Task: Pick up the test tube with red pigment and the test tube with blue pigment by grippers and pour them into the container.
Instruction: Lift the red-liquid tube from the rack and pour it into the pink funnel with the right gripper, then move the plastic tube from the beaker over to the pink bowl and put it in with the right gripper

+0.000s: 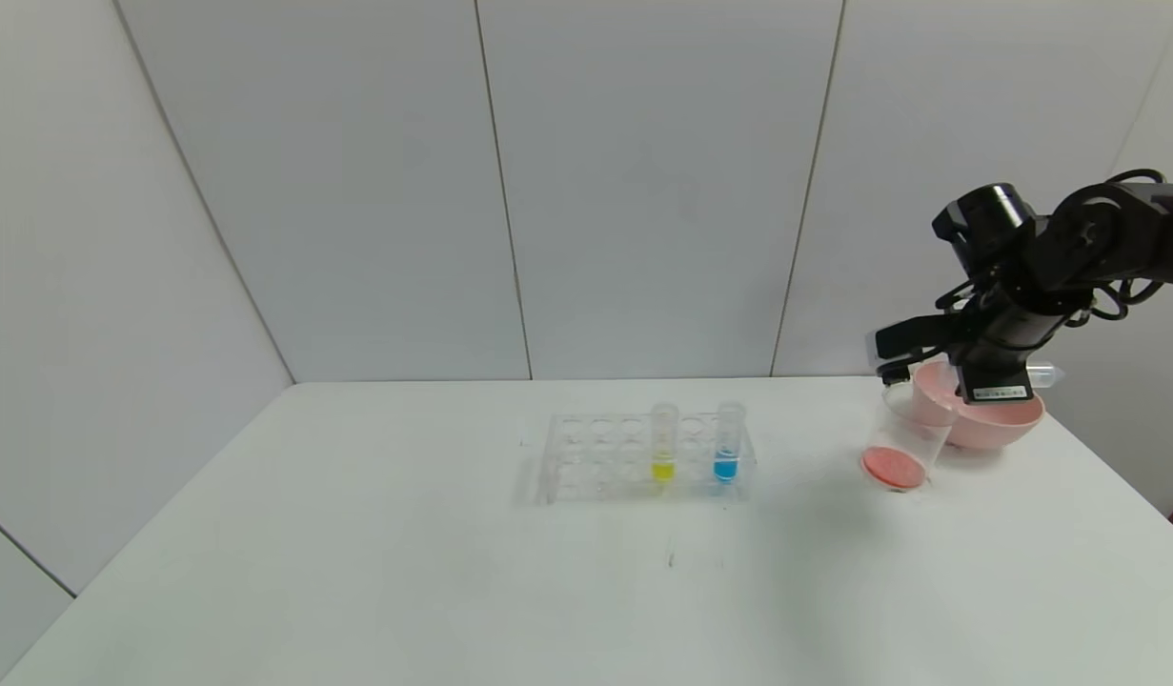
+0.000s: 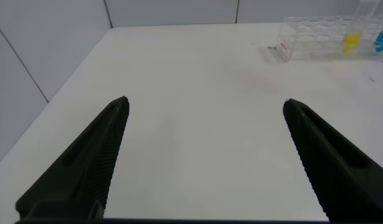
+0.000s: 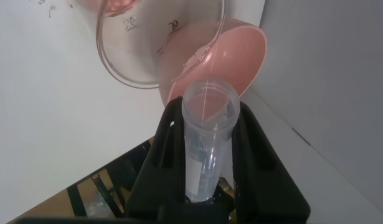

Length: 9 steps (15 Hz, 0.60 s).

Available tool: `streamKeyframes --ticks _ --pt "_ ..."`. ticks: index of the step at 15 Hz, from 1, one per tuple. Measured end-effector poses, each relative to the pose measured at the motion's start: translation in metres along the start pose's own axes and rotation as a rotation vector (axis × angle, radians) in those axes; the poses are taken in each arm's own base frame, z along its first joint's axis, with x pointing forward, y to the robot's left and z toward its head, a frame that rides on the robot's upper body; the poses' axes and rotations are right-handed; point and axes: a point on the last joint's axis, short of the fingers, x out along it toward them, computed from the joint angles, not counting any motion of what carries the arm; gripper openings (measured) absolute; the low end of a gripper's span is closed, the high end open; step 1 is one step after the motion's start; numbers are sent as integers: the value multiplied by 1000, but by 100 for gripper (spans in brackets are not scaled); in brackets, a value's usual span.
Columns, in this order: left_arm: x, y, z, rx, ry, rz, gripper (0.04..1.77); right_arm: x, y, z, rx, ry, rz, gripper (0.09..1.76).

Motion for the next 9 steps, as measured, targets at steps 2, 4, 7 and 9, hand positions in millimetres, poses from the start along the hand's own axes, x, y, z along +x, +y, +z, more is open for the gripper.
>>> streamKeyframes --ticks 2,4,7,9 --pt "0 0 0 0 0 0 176 -1 0 -1 7 1 3 49" --pt "0 0 0 0 0 0 176 -2 -1 -5 20 -3 0 49" --pt "0 0 0 0 1 0 176 -4 -2 -13 48 -44 1 49" --pt "0 0 0 0 1 0 176 -8 -3 -16 105 -105 8 49"
